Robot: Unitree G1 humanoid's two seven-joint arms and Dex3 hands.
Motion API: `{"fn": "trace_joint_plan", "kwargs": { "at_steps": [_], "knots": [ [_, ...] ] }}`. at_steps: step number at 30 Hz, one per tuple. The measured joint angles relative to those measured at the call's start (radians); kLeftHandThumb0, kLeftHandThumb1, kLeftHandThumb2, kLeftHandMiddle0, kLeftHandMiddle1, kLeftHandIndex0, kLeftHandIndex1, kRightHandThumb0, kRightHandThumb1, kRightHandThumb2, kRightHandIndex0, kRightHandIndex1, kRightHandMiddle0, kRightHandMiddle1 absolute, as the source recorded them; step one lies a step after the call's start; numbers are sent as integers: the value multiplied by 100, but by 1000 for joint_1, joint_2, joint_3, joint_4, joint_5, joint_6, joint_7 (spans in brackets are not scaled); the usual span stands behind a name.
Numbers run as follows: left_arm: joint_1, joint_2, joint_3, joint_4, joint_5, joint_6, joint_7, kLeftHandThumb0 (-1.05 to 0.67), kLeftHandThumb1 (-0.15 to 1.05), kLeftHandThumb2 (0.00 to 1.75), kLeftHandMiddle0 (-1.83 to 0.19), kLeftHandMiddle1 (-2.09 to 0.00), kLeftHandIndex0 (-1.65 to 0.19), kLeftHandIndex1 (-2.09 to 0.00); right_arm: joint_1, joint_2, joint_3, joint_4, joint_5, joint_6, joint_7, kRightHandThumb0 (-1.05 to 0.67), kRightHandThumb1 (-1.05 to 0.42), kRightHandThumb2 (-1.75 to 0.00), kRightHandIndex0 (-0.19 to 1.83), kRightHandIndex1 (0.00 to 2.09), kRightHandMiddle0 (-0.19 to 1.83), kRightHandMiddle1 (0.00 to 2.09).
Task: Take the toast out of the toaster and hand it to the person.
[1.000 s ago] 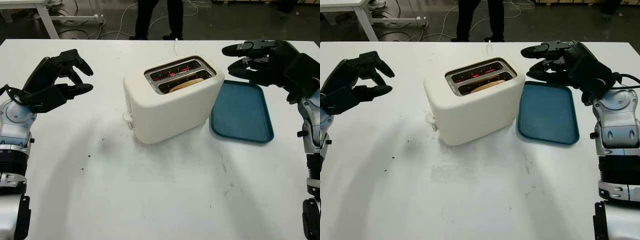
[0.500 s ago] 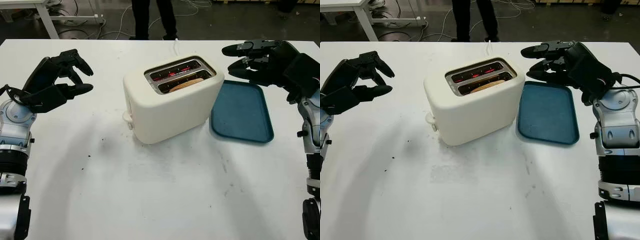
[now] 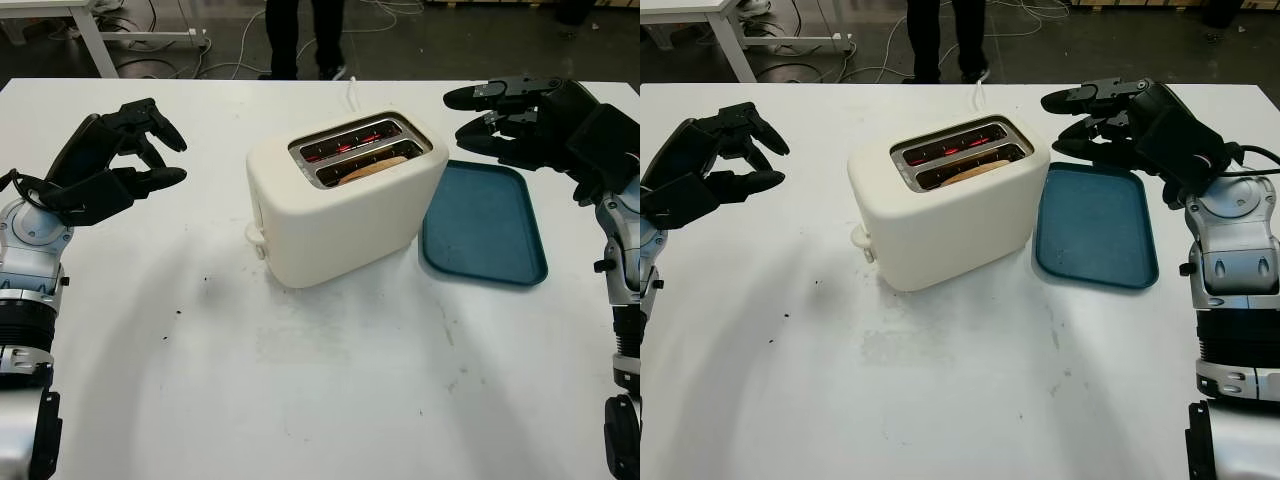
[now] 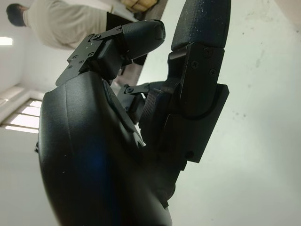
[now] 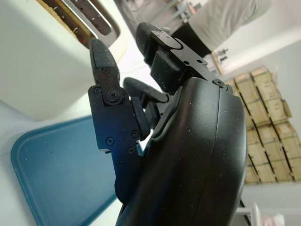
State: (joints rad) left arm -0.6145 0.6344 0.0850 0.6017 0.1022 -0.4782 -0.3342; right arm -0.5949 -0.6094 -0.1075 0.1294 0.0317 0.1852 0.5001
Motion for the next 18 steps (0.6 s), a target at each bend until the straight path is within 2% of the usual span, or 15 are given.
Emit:
{"fn": "trace_joint_plan", "kwargs": {
  "at_steps": [18],
  "knots": [
    [0, 0, 0, 0, 0, 0, 0, -105, 92, 25, -61, -139, -43, -139, 0, 0, 0, 0, 0, 0, 0, -37, -88, 0, 43, 92, 78, 1]
  ]
}}
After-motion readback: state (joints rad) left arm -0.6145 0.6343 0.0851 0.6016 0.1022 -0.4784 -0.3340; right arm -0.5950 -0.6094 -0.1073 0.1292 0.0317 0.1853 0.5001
